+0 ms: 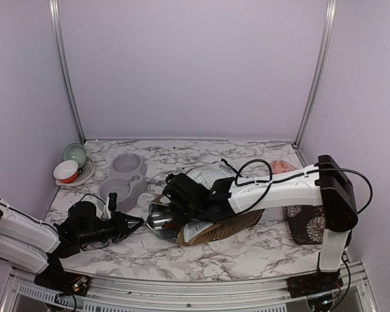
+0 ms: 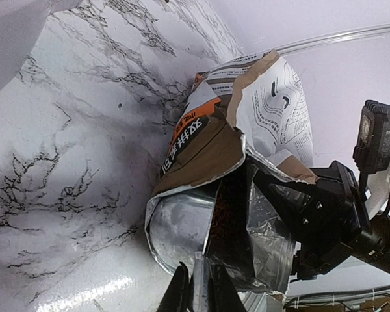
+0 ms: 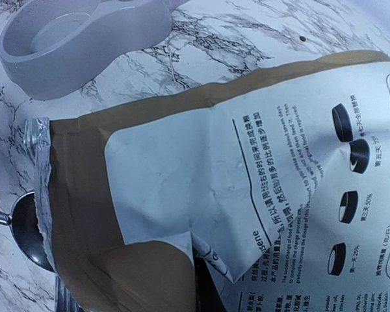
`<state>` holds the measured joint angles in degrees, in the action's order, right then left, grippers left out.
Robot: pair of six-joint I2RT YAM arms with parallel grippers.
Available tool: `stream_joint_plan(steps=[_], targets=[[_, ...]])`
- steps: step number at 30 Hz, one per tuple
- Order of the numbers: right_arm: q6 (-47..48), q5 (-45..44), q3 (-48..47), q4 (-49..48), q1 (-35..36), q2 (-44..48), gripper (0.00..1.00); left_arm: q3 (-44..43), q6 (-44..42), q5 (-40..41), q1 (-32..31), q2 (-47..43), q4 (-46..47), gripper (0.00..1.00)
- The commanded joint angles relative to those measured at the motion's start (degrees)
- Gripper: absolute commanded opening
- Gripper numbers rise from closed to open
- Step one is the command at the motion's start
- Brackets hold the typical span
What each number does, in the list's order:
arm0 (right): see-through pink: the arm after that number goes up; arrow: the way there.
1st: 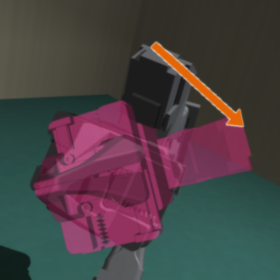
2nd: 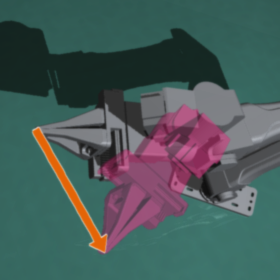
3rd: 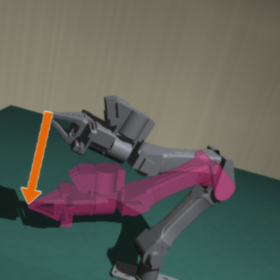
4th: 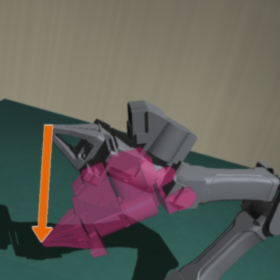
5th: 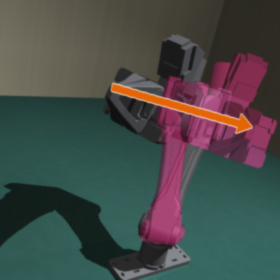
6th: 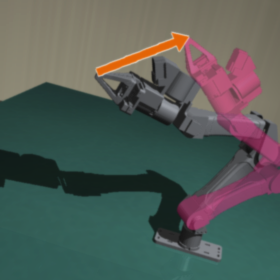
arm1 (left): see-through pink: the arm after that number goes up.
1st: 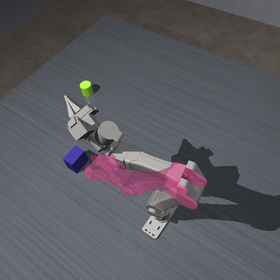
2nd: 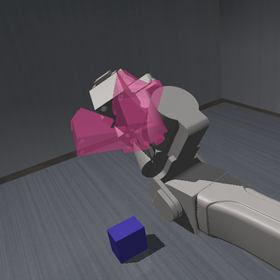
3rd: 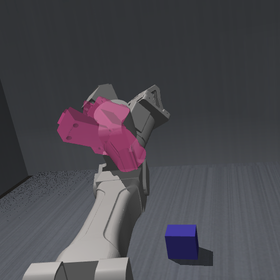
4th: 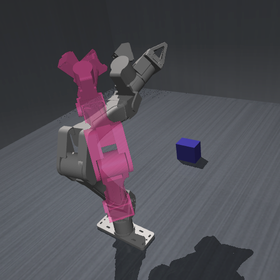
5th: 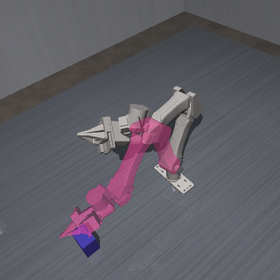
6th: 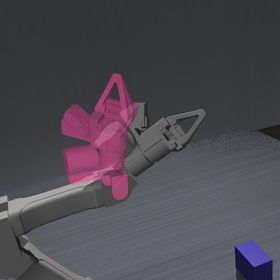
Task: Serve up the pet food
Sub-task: Collect the pet food from the pet food bag.
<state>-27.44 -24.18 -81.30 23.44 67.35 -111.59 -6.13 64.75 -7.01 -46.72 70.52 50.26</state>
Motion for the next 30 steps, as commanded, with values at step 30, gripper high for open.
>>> stream_joint_plan(steps=[30], targets=[[2.63, -0.82, 7.86, -7.6, -4.35, 10.87, 0.0, 0.98, 7.03, -3.98, 1.46, 7.44, 21.07, 0.0]])
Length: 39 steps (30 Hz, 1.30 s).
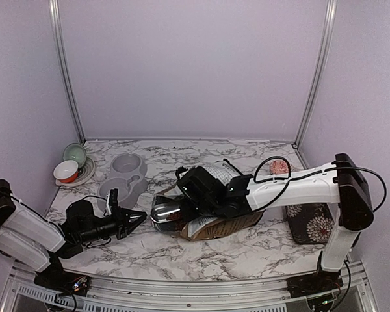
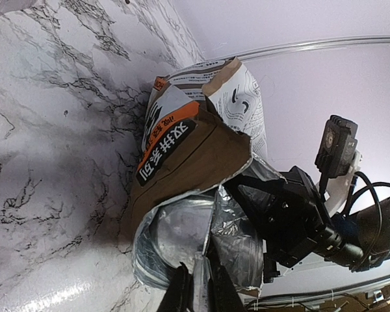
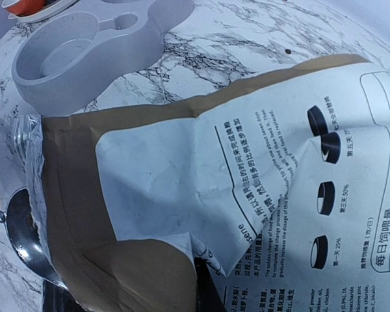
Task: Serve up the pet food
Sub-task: Collect the pet food from the pet food bag, then place the pet food in the pet food bowl.
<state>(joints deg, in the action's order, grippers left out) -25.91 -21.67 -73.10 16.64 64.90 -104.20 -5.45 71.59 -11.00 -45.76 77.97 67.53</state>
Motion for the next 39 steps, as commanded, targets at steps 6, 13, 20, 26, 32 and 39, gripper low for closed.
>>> stream_joint_plan(steps=[6, 13, 20, 26, 32, 39], targets=[[1.22, -4.14, 0.79, -0.41, -2.7, 5.18, 0.0, 0.02, 0.96, -0.24, 0.58, 0.11, 5.48, 0.0], [1.19, -4.73, 2.13, -0.43, -3.43, 6.88, 0.0, 0.16, 3.02, -0.22, 0.67, -0.52, 8.52, 0.0], [1.61, -5.47, 2.34, -0.34, -3.88, 7.58, 0.0, 0.01, 2.77, -0.24, 0.76, -2.73, 8.07, 0.0], [2.21, -5.53, 2.96, -0.65, -5.09, 8.52, 0.0, 0.31, 1.43, -0.62, 0.76, -4.95, 7.57, 0.0], [2.53, -6.03, 3.35, -0.65, -5.82, 9.19, 0.0, 0.79, 0.17, 0.01, 0.76, -7.98, 4.76, 0.0], [2.61, -6.28, 3.49, -0.64, -6.25, 9.24, 0.0, 0.73, 0.11, 0.82, 0.76, -12.74, -0.48, 0.0]])
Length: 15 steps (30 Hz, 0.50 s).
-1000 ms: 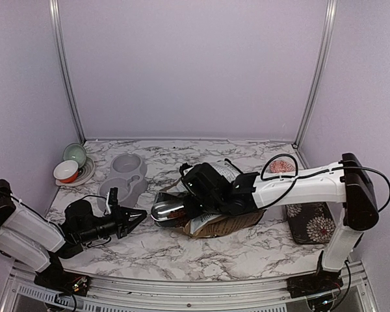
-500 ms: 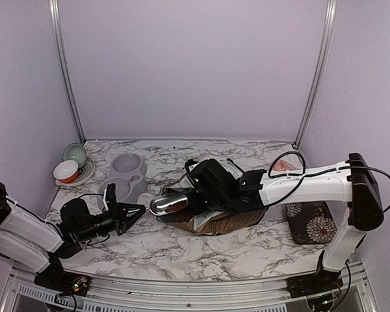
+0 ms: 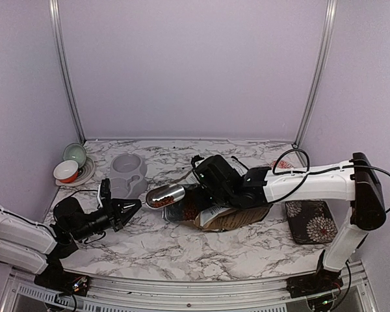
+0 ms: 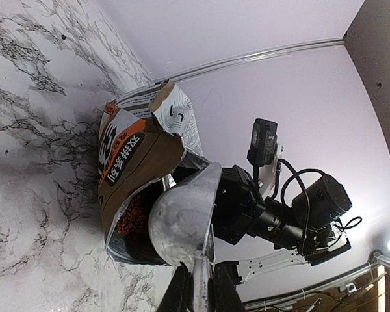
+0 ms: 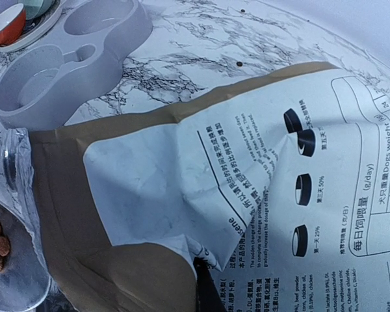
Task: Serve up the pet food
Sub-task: Place the pet food in the pet food bowl.
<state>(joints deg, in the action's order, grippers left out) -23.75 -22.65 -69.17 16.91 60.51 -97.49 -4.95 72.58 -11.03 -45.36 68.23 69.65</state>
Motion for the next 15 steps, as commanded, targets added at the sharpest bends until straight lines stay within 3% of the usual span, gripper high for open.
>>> stream_joint_plan(steps=[1, 15], targets=[[0.46, -5.39, -0.44, -0.91, -1.87, 2.57, 0.0, 0.25, -0.95, 0.94, 0.36, -3.68, -3.51, 0.0], [0.34, -5.74, 0.44, -1.44, -1.95, 3.01, 0.0, -0.26, -5.63, 4.23, 3.7, -21.62, -24.56, 0.0]])
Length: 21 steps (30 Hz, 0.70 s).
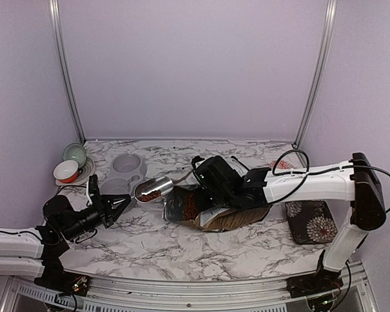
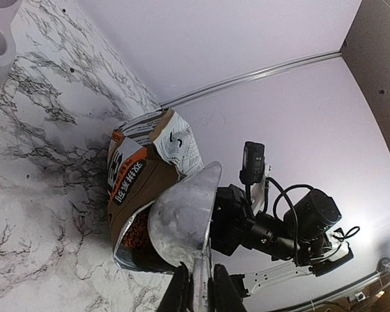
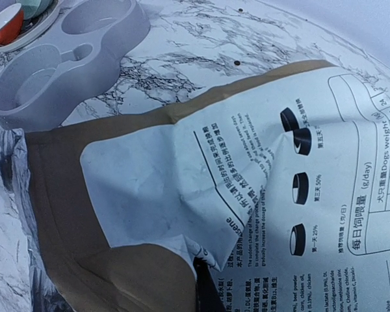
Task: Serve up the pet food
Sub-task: Place the pet food in the pet food bowl.
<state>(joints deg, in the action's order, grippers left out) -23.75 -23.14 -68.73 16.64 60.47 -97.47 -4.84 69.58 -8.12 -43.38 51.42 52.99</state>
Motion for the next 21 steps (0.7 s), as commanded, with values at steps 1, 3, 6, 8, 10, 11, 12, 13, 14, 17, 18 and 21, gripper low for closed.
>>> stream_joint_plan(steps=[1, 3, 6, 8, 10, 11, 12, 13, 14, 17, 18, 21], targets=[[0.28, -5.22, 0.15, -1.24, -1.89, 3.03, 0.0, -0.63, -3.17, 1.41, 2.23, -6.17, -10.12, 0.0], [0.18, -5.14, 0.45, -1.47, -1.93, 3.12, 0.0, -1.2, -3.91, 1.54, 3.14, -8.5, -13.07, 0.0], [0.1, -4.99, 0.91, -1.82, -1.93, 3.29, 0.0, -2.01, -4.82, 1.44, 3.99, -10.82, -16.53, 0.0], [0.02, -4.91, 1.2, -1.94, -1.93, 3.42, 0.0, -2.26, -5.3, 1.71, 6.49, -12.04, -18.22, 0.0], [0.02, -4.99, 1.34, -1.97, -1.93, 3.55, 0.0, -2.54, -5.9, 1.91, 7.35, -12.95, -19.48, 0.0], [0.04, -5.01, 1.58, -1.97, -1.92, 3.6, 0.0, -2.74, -6.13, 1.96, 7.72, -13.15, -20.04, 0.0], [0.1, -5.11, 1.69, -1.94, -1.93, 3.68, 0.0, -2.84, -6.47, 1.9, 8.08, -13.3, -20.4, 0.0], [0.1, -5.13, 1.73, -1.89, -1.89, 3.77, 0.0, -2.99, -6.71, 1.96, 8.7, -13.42, -20.56, 0.0], [0.1, -5.18, 1.81, -1.76, -1.93, 3.85, 0.0, -3.12, -6.87, 1.97, 9.26, -13.53, -20.67, 0.0], [0.19, -5.42, 2.12, -1.59, -1.94, 4.17, 0.0, -3.61, -7.09, 1.59, 11.03, -13.34, -20.74, 0.0], [0.26, -5.49, 2.11, -1.49, -1.93, 4.26, 0.0, -3.82, -7.06, 1.32, 11.78, -13.11, -20.75, 0.0], [0.27, -5.69, 2.2, -1.3, -1.92, 4.47, 0.0, -4.03, -6.45, 1.17, 13.97, -12.52, -20.86, 0.0]])
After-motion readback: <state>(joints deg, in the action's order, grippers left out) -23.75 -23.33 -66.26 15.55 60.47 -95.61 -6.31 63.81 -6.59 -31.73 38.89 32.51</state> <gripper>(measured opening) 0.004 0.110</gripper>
